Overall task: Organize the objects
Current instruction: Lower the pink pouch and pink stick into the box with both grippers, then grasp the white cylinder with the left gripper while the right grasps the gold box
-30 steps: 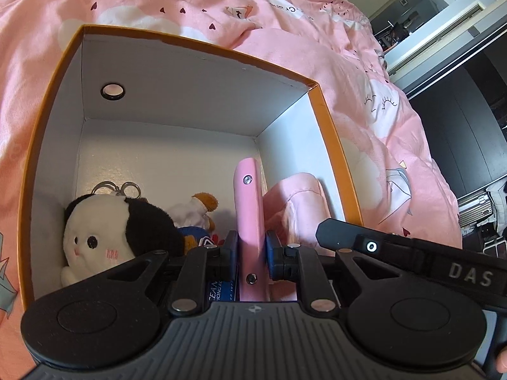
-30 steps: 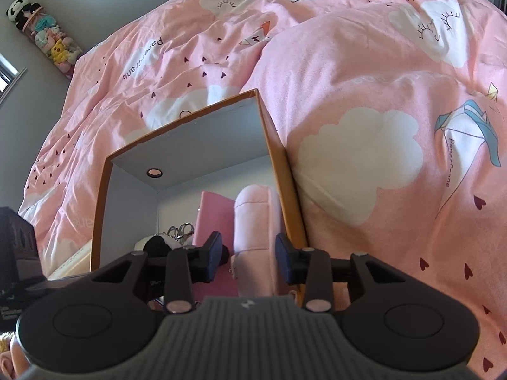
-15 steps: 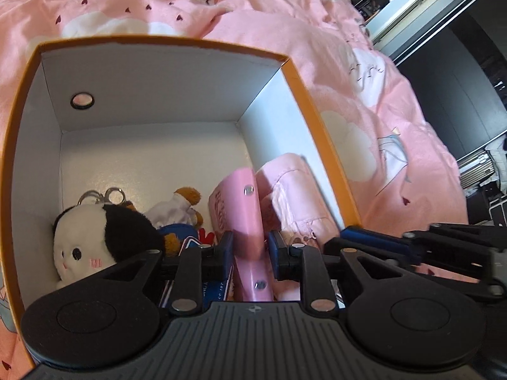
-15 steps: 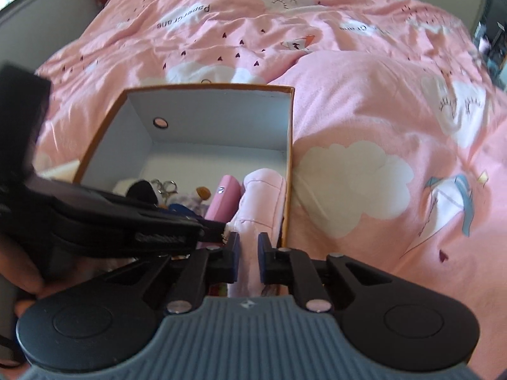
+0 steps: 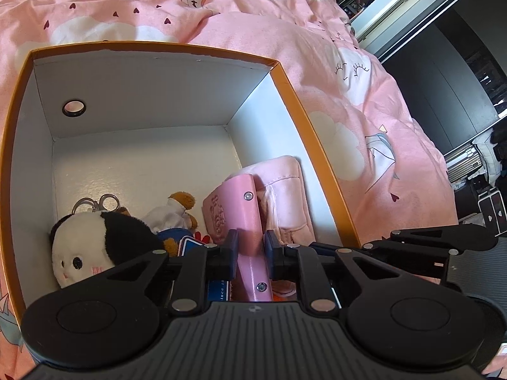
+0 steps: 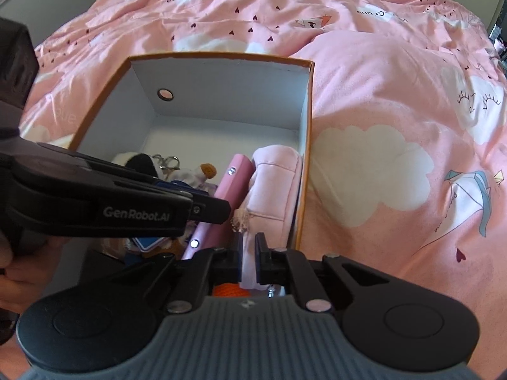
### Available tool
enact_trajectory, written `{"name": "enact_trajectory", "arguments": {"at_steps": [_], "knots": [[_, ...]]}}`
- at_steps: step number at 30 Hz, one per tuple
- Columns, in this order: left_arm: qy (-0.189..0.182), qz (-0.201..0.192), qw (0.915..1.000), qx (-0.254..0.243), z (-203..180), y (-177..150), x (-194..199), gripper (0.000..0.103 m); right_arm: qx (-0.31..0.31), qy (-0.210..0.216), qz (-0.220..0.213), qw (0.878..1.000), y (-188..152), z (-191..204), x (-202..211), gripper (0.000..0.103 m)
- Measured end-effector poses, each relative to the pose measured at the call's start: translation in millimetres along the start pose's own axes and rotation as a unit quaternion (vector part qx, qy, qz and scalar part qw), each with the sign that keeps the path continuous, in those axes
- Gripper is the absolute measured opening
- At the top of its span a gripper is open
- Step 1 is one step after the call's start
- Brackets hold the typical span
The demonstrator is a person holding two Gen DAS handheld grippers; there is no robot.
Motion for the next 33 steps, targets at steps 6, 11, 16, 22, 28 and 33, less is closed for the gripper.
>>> {"name": "enact_trajectory", "arguments": {"at_steps": [6,11,16,22,28,33], "knots": [[-0.021,-0.017,0.9996,0.003,-4.6,2.4,9.8,0.02,-0.007,-0.005,-0.024,1.0,2.6,4.1,16.7,0.014],[0.003,-0.057,0.9983,-0.014,-6.3,3.0,33.7,0.02,-0.008,-0.018,-0.043,0.999,1.4,11.1,28.4,0.025],[0.042,-0.107,0.992,-0.052,-9.8,-7.0,72.6,0.023,-0.011,-0.011,-0.078,0.997,-2.5,27.1,43.5,0.039],[0.084,-0.145,0.9832,-0.073,1.0,-20.4,120.8,0.027,-0.032,0.011,-0.118,0.992,-1.0,58.1,60.7,0.04],[0.093,-0.146,0.982,-0.075,29.0,-34.5,166.6,0.027,-0.037,0.063,-0.151,0.986,8.5,109.3,72.6,0.053],[0.091,-0.127,0.9854,-0.067,65.4,-46.5,199.2,0.027,-0.005,0.108,-0.145,0.983,18.4,162.8,68.9,0.053]]}}
Point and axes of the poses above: each gripper's, at about its wrist camera, not at the fingertips, and x roughly against the way its jaws point, z to its left, y to its top, the point moved 9 cm from there along -x, roughly the way its jaws point, and after that the axes turned 4 degrees about z, right-handed, at the moved point
